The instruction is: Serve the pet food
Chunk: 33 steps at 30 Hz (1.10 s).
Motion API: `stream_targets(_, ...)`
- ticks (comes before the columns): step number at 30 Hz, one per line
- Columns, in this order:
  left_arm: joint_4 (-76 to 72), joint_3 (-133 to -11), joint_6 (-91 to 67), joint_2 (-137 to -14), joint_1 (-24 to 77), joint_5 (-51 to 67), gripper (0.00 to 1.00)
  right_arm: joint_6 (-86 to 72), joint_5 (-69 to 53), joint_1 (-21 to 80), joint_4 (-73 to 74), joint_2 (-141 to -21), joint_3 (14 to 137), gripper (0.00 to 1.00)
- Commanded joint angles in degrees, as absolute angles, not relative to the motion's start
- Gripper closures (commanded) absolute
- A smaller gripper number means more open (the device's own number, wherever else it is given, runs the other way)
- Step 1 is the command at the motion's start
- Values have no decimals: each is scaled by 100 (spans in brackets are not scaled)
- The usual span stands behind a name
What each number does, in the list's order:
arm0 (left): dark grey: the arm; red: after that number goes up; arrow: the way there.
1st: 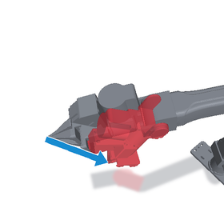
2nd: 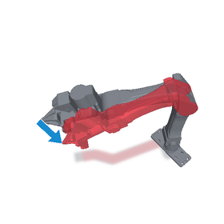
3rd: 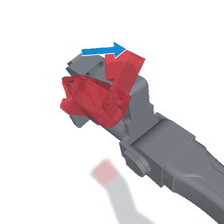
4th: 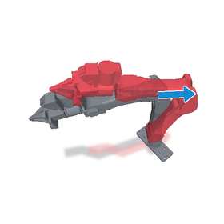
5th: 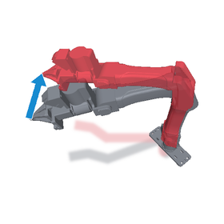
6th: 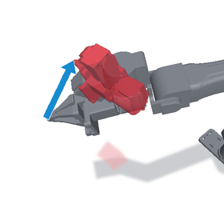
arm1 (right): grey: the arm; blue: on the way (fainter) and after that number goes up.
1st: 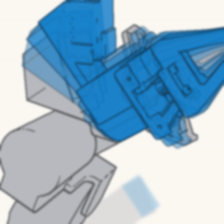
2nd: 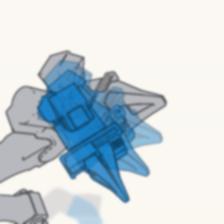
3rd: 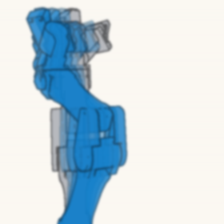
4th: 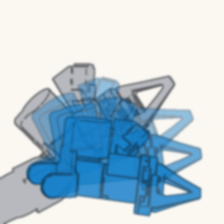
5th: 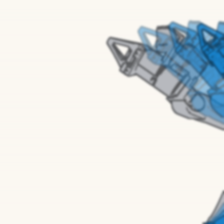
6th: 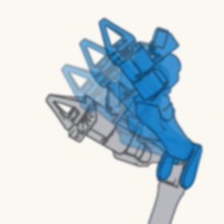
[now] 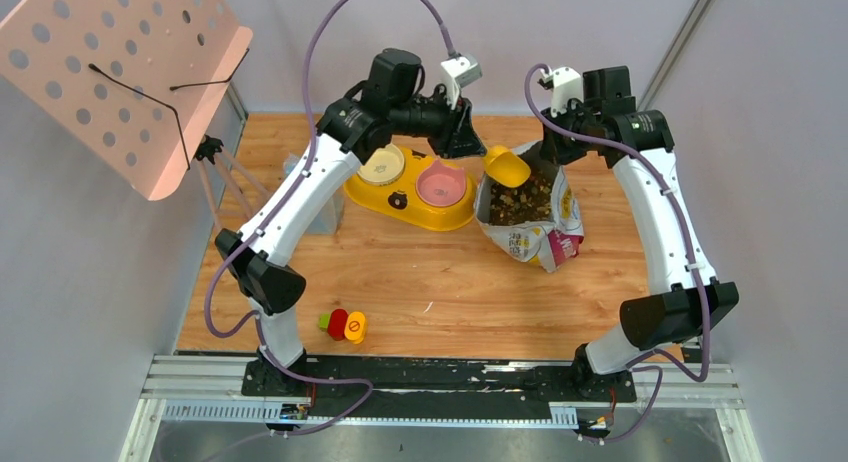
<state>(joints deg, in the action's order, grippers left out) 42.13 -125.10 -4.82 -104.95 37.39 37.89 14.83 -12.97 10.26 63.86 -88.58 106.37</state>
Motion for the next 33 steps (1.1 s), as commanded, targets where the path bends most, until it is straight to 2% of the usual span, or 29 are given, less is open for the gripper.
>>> stream_targets(1,4429,-12376,-98,-10206,4007,3189,100,1177,-1511,1105,5551,-8231,10753,100)
stream_targets(5,4606,-12281,220,-10095,4472,2117,100,1074,-1169,1127,5488,-8240,10687,100)
stream_targets(10,4642,-12374,668,-10441,4976,875,100,950,238,1086,5136,-8266,10760,100)
stream_targets(16,3887,-12123,1464,-10731,5516,-543,100,739,299,1109,5311,-8290,11521,100)
stream_targets(24,2802,-11353,2045,-10899,5806,-1352,100,425,-226,1108,5403,-7925,10970,100)
stream_targets(33,2718,-10927,1599,-11347,5866,-1115,100,71,-758,1112,5407,-7886,10306,100)
